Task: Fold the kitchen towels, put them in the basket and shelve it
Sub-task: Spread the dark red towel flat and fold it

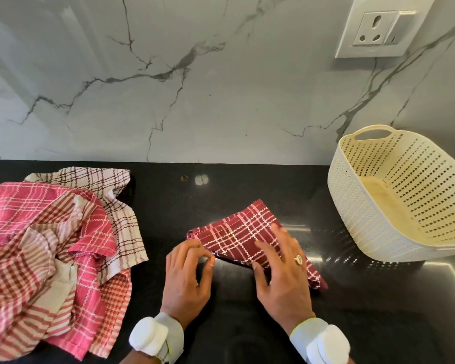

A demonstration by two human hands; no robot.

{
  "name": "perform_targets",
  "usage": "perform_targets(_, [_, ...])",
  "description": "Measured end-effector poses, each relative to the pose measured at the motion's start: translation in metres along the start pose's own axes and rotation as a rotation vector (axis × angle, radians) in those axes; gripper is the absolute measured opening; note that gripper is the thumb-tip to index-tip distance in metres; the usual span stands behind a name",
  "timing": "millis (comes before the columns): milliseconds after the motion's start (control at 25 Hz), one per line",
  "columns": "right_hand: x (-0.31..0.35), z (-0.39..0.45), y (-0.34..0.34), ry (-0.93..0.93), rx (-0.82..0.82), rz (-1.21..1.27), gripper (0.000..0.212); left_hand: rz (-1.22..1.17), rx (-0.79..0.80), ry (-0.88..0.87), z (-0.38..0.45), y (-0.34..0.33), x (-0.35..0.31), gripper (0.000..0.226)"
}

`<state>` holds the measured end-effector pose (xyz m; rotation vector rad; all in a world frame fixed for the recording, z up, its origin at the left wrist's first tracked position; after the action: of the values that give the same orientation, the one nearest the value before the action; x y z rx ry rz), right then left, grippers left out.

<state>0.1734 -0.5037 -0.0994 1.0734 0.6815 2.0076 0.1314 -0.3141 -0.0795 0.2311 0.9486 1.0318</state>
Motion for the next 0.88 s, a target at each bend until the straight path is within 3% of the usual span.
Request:
perform_targets(120, [-0.022,-0.002,-0.014,-0.051,0.122,-0.118,0.063,0.039,0.201,-0.189,0.023,-0.034,-0.036,0.02])
perform_targets(200, [-0.033,-0.004,-0.033,0.016,0.253,-0.172,0.066,0.166,0.362,-0.17,0.026,-0.063,-0.039,0.025])
perform_targets(280, [-0.04,0.003,-0.042,0.119,0.309,-0.202,0.065,0.267,0.369,-0.097,0.025,-0.075,-0.034,0.024])
perform_targets(400, [-0.035,0.029,-0.041,0.198,0.315,-0.187,0.064,0.259,0.294,-0.177,0.037,-0.087,-0.052,0.013])
perform_targets(480, [-0.036,0.036,-0.044,0.18,0.337,-0.204,0.063,0.198,0.338,-0.202,0.045,-0.109,-0.053,0.026])
perform_targets(560, [-0.041,0.031,-0.048,0.142,0.377,-0.229,0.063,0.174,0.501,-0.109,0.042,-0.132,-0.035,0.046])
perform_targets(680, [-0.058,0.017,-0.039,0.059,0.353,-0.259,0.075,0.27,0.616,-0.142,0.03,-0.145,-0.018,0.054])
perform_targets(880, [-0.086,-0.011,-0.013,-0.036,0.347,-0.284,0.08,0.344,0.532,-0.178,0.027,-0.143,-0.013,0.053])
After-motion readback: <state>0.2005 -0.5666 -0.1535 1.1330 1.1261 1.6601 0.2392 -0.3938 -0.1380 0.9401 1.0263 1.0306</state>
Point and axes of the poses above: each hand's wrist, its own z-axis towards the middle knuckle, its own y-axis out of the back of the hand, x = y × z, the point moved 8 cm from there along z, towards the middle knuckle, and after that the axes turned 14 degrees about -x, right-handed, at the moved point
